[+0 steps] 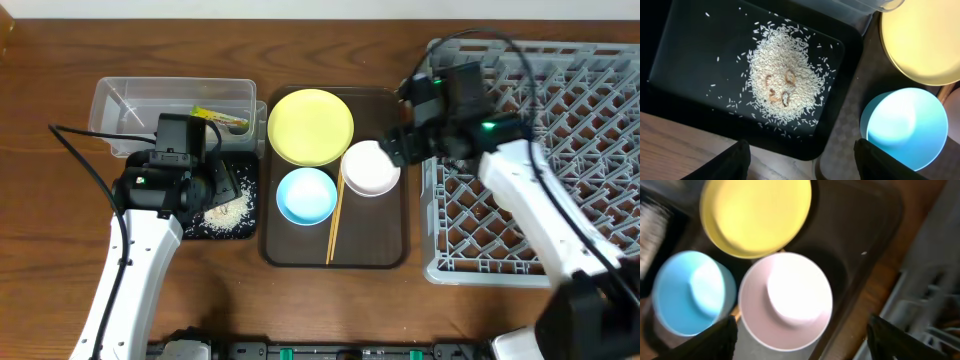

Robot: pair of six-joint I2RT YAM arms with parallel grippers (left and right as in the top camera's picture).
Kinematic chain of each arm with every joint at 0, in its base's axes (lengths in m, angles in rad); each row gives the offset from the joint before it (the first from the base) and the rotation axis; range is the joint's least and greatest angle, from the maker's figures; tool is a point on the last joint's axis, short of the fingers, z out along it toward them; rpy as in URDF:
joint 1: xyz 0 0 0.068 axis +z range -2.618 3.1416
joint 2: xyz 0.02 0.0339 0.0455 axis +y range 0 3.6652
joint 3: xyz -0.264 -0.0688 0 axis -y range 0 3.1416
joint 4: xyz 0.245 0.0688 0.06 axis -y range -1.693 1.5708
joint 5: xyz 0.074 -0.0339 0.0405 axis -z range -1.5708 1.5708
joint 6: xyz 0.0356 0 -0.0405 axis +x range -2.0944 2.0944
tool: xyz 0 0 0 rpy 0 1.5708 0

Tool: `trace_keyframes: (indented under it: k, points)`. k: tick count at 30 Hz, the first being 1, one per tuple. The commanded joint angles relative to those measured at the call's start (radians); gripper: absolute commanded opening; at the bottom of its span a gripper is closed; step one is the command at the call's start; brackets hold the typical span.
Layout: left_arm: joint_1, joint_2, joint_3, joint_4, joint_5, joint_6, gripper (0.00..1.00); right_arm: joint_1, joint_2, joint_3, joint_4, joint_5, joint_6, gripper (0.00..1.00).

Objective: Sort waste into correct bins and load items into the dishwasher rack
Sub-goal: 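Reach the right gripper to the pink bowl and grasp its rim, then carry the pink bowl into the rack's far row with the right gripper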

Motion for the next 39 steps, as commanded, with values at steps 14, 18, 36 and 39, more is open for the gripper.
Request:
trace_keyframes:
  k: [14,18,36,39]
  points:
    - [0.004,-0.002,0.009,-0.005,-0.023,-0.013,0.71,0.083,0.269,0.004,0.047,0.202,0.085,0.36]
    - [0.004,-0.002,0.009,-0.006,-0.023,-0.013,0.71,0.083,0.267,0.005,0.06,0.206,0.092,0.13]
    - [0.004,-0.002,0.009,-0.005,-0.023,-0.013,0.71,0.0,-0.146,0.007,0.143,0.605,0.06,0.01]
    - [0.004,-0.002,0.009,-0.005,-0.023,-0.013,0.72,-0.014,-0.178,0.007,0.219,0.736,-0.056,0.01]
